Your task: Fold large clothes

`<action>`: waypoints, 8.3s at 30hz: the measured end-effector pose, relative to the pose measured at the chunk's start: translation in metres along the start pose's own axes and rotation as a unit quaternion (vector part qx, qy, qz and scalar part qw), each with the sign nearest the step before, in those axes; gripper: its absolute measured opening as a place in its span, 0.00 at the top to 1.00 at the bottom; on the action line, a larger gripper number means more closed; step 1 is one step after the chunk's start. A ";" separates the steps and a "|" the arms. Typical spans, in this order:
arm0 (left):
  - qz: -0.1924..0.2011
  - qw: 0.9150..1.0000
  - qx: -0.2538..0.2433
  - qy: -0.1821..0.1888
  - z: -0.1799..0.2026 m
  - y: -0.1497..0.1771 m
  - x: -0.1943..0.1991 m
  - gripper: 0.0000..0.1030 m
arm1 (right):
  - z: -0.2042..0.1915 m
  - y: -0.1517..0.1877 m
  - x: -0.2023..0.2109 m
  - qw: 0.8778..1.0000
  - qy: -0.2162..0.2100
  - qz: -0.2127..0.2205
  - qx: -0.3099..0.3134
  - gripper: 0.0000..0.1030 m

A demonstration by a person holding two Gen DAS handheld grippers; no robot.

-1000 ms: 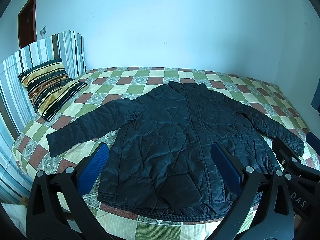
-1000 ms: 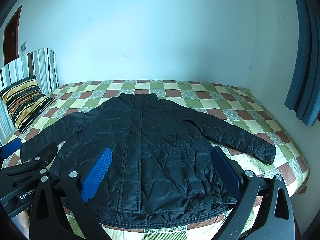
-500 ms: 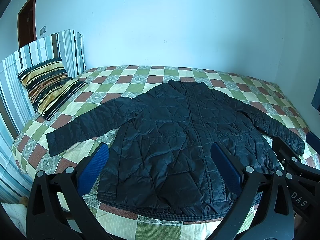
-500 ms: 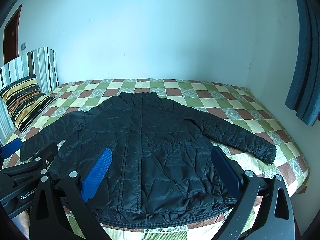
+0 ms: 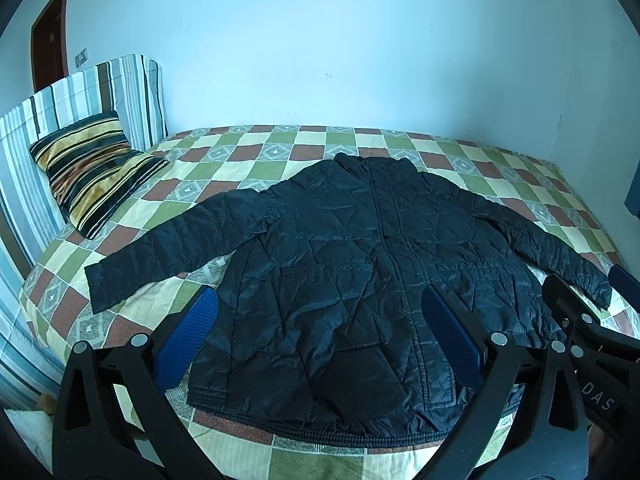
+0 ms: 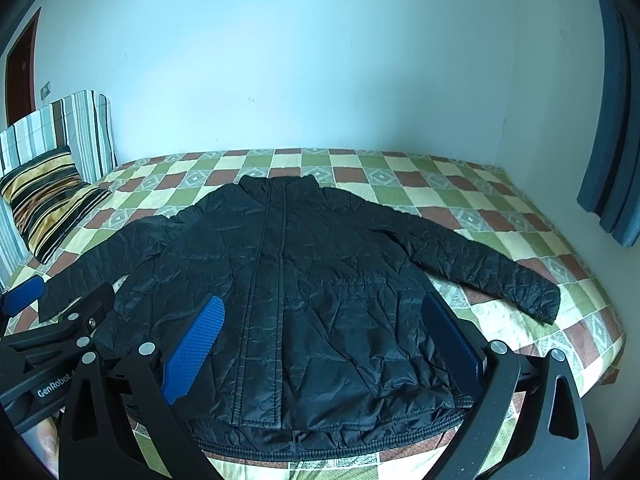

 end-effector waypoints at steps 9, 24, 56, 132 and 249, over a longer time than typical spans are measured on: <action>-0.062 0.996 0.023 -0.065 -0.030 0.006 -0.079 0.02 | 0.101 -0.003 -0.044 0.993 0.053 0.024 -0.105 0.05; -0.119 0.976 0.060 -0.172 -0.089 0.018 -0.157 0.02 | 0.393 0.060 -0.105 0.890 0.168 -0.033 -0.423 0.36; -0.157 0.964 0.064 -0.203 -0.111 0.040 -0.188 0.02 | 0.343 -0.037 -0.153 0.918 0.037 0.041 -0.392 0.87; -0.171 0.962 0.074 -0.198 -0.139 0.075 -0.215 0.02 | 0.151 -0.007 -0.337 0.978 0.113 -0.139 -0.110 0.32; -0.075 0.997 -0.022 0.012 -0.029 -0.097 -0.293 0.59 | 0.081 -0.059 -0.283 0.992 0.081 -0.075 -0.054 0.52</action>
Point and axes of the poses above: each gripper's, at about its wrist camera, not at the fingertips, and x roughly against the way its jaws point, z to its right, y to its underside, the point moved 3 cm from there along -x, roughly the way its jaws point, and after that the axes turned 4 degrees about -x, right-handed, at the moved point
